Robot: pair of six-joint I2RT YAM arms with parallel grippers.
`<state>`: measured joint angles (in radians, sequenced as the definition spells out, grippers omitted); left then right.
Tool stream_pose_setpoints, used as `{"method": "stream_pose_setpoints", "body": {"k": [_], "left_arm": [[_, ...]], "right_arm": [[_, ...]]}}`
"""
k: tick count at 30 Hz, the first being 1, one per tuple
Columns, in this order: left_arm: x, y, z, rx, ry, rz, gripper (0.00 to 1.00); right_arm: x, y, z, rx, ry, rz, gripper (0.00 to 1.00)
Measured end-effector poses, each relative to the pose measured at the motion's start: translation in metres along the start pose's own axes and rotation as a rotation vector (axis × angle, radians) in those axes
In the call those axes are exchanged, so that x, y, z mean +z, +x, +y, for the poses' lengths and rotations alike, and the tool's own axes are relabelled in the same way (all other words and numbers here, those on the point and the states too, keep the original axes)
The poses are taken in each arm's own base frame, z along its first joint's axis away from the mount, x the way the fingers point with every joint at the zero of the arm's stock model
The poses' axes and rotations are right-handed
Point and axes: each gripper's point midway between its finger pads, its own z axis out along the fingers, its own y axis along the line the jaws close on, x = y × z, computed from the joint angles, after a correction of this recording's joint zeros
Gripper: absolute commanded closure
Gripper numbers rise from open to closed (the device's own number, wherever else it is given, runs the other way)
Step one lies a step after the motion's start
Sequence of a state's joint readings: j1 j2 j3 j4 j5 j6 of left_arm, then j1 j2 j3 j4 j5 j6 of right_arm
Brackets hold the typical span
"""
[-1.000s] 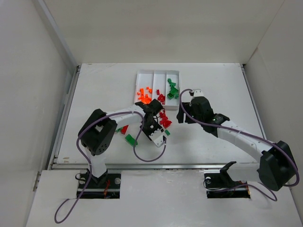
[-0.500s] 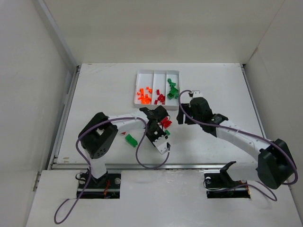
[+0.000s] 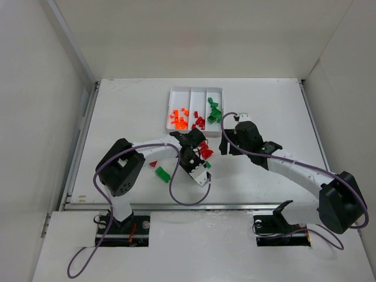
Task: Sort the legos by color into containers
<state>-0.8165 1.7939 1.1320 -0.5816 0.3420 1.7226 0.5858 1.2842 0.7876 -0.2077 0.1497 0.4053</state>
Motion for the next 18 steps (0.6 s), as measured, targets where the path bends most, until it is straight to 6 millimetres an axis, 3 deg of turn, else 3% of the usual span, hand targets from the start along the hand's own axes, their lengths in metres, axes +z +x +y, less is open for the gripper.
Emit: {"method": "stream_pose_setpoints", "body": {"k": [10,13,18], "left_arm": [[0.001,0.001,-0.0005,-0.008,0.001,0.006,0.88],[0.0013,-0.0003,-0.0012,-0.024,-0.003,0.006,1.0],[0.0009,-0.0007,-0.0011,-0.077,-0.016,0.007,1.0]], "right_arm": [[0.0003,0.0004,0.0,0.003,0.001,0.001,0.22],[0.0015,0.0017,-0.0004,0.002,0.003,0.006,0.22],[0.0046,0.0054,-0.0016,0.0,0.009,0.02,0.22]]}}
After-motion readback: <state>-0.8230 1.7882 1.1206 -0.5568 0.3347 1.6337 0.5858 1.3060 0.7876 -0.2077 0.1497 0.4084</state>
